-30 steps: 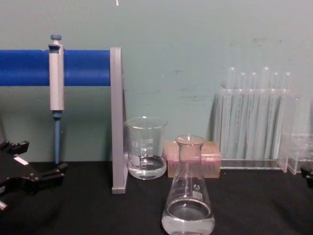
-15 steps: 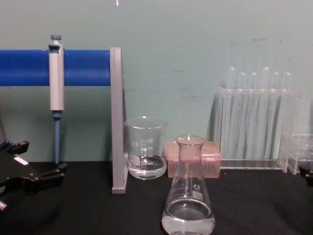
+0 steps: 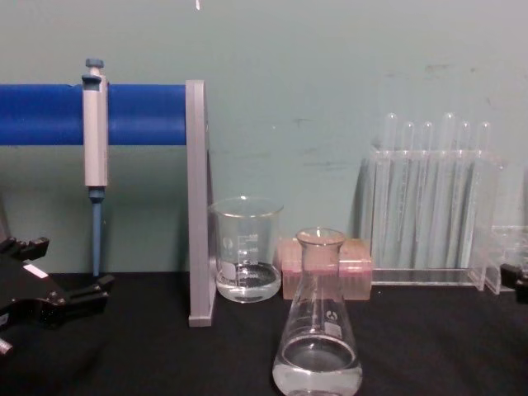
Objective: Grasp the erlenmeyer flask with one hand, shake it three times, then place it back.
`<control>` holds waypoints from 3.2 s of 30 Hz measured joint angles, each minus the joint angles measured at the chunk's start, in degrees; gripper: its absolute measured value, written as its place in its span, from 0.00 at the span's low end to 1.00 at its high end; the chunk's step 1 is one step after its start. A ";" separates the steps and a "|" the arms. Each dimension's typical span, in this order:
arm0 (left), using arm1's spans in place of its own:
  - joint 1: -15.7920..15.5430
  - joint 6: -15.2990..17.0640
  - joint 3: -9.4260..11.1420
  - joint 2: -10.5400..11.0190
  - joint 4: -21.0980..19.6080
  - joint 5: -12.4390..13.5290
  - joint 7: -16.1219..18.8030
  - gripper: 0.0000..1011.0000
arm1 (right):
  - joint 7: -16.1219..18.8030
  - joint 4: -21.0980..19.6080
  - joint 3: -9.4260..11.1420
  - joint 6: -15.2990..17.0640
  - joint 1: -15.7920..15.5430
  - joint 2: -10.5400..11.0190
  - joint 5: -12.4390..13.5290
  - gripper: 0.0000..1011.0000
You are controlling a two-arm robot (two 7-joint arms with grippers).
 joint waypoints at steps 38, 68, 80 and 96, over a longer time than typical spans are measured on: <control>0.00 0.00 0.00 0.00 0.00 0.00 0.00 0.99 | 21.87 9.40 -1.64 -1.55 7.99 -7.25 4.24 0.99; 0.00 0.00 0.00 0.00 0.00 0.00 0.00 0.99 | 30.23 17.56 -4.78 -3.49 14.83 -11.84 3.16 0.99; 0.00 0.00 0.00 0.00 0.00 0.00 0.00 0.99 | 31.00 19.53 -6.42 -3.47 16.70 -13.73 3.11 0.99; 0.00 0.00 0.00 0.00 0.00 0.00 0.00 0.99 | 30.05 21.84 -7.92 -3.19 18.65 -16.42 2.15 0.99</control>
